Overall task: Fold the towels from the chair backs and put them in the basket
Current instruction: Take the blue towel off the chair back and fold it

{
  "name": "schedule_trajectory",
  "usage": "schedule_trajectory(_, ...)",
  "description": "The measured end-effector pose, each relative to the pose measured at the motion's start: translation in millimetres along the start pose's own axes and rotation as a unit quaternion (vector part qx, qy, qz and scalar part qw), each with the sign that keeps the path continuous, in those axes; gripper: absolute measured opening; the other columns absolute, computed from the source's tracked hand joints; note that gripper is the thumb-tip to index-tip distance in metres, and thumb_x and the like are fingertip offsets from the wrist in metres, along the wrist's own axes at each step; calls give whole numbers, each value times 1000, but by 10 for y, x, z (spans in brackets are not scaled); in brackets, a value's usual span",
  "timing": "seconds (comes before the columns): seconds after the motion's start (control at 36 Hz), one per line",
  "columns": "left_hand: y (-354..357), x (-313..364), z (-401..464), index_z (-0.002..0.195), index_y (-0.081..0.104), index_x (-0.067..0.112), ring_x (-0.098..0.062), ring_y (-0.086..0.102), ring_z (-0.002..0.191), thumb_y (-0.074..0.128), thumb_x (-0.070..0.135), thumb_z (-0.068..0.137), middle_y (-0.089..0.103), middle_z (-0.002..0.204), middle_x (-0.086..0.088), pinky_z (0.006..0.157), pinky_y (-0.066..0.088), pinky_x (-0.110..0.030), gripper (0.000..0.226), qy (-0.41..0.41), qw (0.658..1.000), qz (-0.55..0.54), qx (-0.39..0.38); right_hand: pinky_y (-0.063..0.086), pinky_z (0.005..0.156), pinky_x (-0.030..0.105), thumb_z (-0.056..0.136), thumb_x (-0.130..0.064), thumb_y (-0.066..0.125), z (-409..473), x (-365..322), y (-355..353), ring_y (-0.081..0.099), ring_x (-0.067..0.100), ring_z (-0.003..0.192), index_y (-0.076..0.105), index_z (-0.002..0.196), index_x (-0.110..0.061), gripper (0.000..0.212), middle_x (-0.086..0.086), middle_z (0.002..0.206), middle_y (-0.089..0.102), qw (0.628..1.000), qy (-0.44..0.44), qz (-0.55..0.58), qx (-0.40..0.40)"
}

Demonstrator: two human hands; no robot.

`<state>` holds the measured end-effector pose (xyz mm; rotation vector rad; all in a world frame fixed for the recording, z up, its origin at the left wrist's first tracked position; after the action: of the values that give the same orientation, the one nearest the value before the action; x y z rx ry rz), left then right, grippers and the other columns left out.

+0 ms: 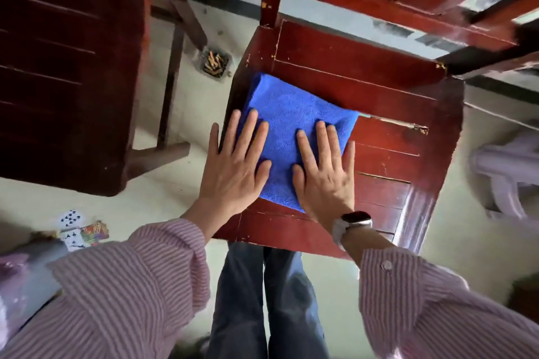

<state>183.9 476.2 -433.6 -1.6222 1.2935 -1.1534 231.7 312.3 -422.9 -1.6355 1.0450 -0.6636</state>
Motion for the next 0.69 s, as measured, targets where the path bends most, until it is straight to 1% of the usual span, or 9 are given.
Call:
schedule_trajectory(0.14, -176, 15, 23, 143, 23, 9, -32, 11, 141, 35, 38, 87, 18, 153, -12, 108, 9, -60, 63, 19, 1000, 21, -3, 22, 106, 60, 88, -31, 34, -49, 8, -107, 25, 27, 139, 28, 141, -18, 55, 13, 149, 30, 999, -15, 41, 6)
schedule_trajectory(0.25, -413, 52, 238, 140, 33, 9, -28, 23, 139, 41, 24, 85, 28, 151, -7, 108, 16, -59, 57, 120, 991, 47, 29, 29, 106, 57, 85, -15, 39, -327, -22, -163, 34, 28, 133, 48, 129, -9, 46, 16, 141, 42, 989, -66, 102, 85)
schedule_trajectory(0.36, -530, 93, 603, 140, 33, 11, -29, 27, 138, 37, 25, 89, 33, 148, -6, 108, 16, -60, 53, 179, 981, 70, -5, 31, 104, 50, 82, -16, 46, -649, -143, -105, 42, 25, 126, 54, 124, -14, 43, 13, 135, 50, 978, -139, 131, 82)
schedule_trajectory(0.39, -534, 84, 680, 141, 31, 13, -30, 25, 139, 36, 25, 91, 31, 149, -7, 108, 13, -60, 52, 178, 981, 67, -20, 35, 100, 46, 82, -20, 47, -687, -157, -100, 43, 24, 122, 53, 123, -15, 42, 12, 131, 54, 981, -97, 147, 77)
schedule_trajectory(0.44, -545, 50, 804, 142, 30, 15, -30, 24, 139, 35, 24, 94, 31, 149, -9, 108, 7, -61, 50, 163, 984, 54, -38, 42, 88, 41, 81, -34, 45, -713, -160, -123, 47, 24, 109, 51, 119, -16, 43, 9, 121, 58, 970, 99, 215, 58)
schedule_trajectory(0.5, -564, 29, 873, 140, 33, 15, -29, 33, 134, 35, 22, 92, 39, 144, -9, 107, 7, -62, 49, 151, 987, 43, -29, 42, 87, 41, 78, -47, 46, -691, -164, -168, 49, 29, 105, 51, 115, -13, 50, 9, 113, 56, 904, 297, 306, -5)
schedule_trajectory(0.53, -573, 31, 899, 139, 35, 14, -29, 38, 130, 36, 21, 92, 43, 140, -9, 107, 9, -63, 48, 146, 988, 42, -21, 41, 89, 42, 79, -49, 51, -669, -160, -170, 50, 30, 105, 52, 112, -11, 50, 10, 109, 56, 870, 352, 342, -48)
schedule_trajectory(0.64, -547, 42, 929, 133, 43, 8, -33, 49, 112, 42, 17, 90, 53, 124, -12, 104, 24, -56, 44, 133, 990, 50, 12, 41, 84, 35, 81, -36, 58, -577, -121, -154, 52, 32, 103, 55, 97, -8, 33, 13, 103, 59, 827, 372, 404, -118)
schedule_trajectory(0.69, -520, 43, 865, 129, 48, 7, -35, 53, 105, 42, 17, 88, 56, 118, -14, 96, 34, -52, 42, 106, 993, 54, 22, 41, 78, 33, 80, -32, 58, -542, -37, -215, 55, 31, 98, 52, 94, -10, 27, 10, 97, 59, 803, 389, 433, -132)
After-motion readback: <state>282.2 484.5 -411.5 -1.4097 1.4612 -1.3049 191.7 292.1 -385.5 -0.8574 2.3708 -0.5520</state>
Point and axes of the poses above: each hand's wrist, its own z-axis towards the middle knuckle, its own y-axis out of the palm, x = y × z, the point moved 1 cm from there along z, towards the middle knuckle
